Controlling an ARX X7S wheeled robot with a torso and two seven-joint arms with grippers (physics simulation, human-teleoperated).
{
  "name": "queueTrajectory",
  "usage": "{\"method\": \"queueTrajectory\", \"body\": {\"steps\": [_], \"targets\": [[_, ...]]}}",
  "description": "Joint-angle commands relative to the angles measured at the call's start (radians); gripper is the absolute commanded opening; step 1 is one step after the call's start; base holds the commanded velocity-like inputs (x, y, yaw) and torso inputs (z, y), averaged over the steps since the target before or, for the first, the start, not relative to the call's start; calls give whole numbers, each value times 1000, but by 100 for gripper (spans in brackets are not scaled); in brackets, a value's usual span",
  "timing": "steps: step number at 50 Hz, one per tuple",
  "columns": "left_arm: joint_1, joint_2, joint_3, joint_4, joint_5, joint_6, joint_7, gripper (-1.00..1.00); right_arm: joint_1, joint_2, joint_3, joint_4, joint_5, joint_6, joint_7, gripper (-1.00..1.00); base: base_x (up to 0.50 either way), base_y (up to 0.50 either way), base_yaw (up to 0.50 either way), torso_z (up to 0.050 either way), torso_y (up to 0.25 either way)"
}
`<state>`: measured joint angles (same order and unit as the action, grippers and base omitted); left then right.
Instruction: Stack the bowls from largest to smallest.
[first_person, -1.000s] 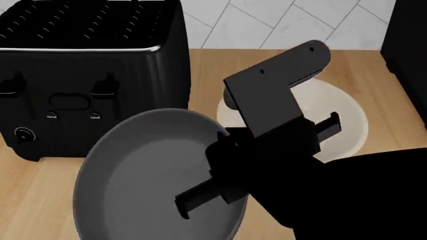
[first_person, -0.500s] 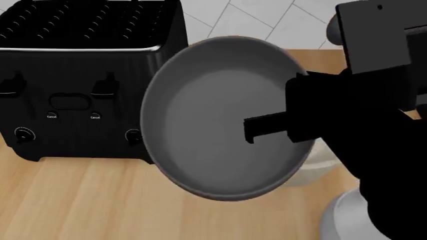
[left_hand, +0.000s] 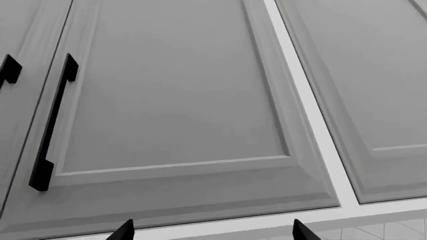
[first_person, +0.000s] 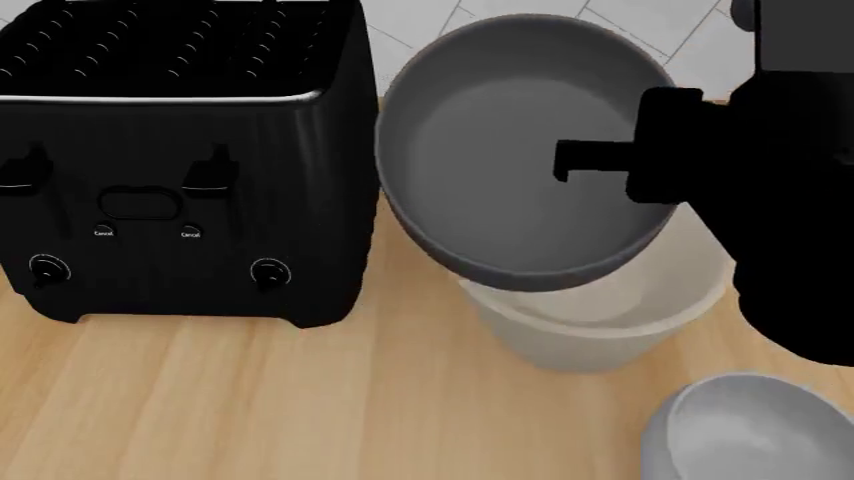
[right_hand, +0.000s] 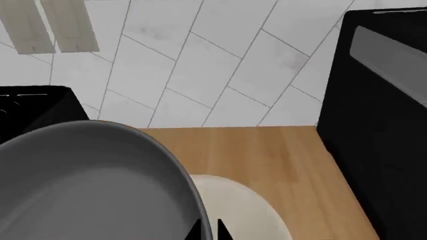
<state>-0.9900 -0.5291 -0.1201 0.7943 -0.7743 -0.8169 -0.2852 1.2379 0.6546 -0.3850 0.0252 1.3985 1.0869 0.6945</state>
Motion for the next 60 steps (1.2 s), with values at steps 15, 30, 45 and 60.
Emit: {"method": "queueTrajectory", "body": {"steps": [15, 30, 45, 60], "targets": [[35, -14, -10, -4, 8, 31, 11, 100, -6, -35, -14, 256, -171, -150, -99, -100, 0, 0, 0, 0, 0], [44, -17, -2, -6, 18, 48, 14, 100, 6, -73, -52, 395, -244, -206, -154, -100, 0, 0, 0, 0, 0], [39, -25, -3, -6, 6, 37, 3, 100, 56, -126, -131, 519, -332, -225, -207, -100, 0, 0, 0, 0, 0], [42, -28, -3, 0, -1, 38, -5, 100, 37, -138, -157, 553, -360, -245, -229, -100, 0, 0, 0, 0, 1]]}}
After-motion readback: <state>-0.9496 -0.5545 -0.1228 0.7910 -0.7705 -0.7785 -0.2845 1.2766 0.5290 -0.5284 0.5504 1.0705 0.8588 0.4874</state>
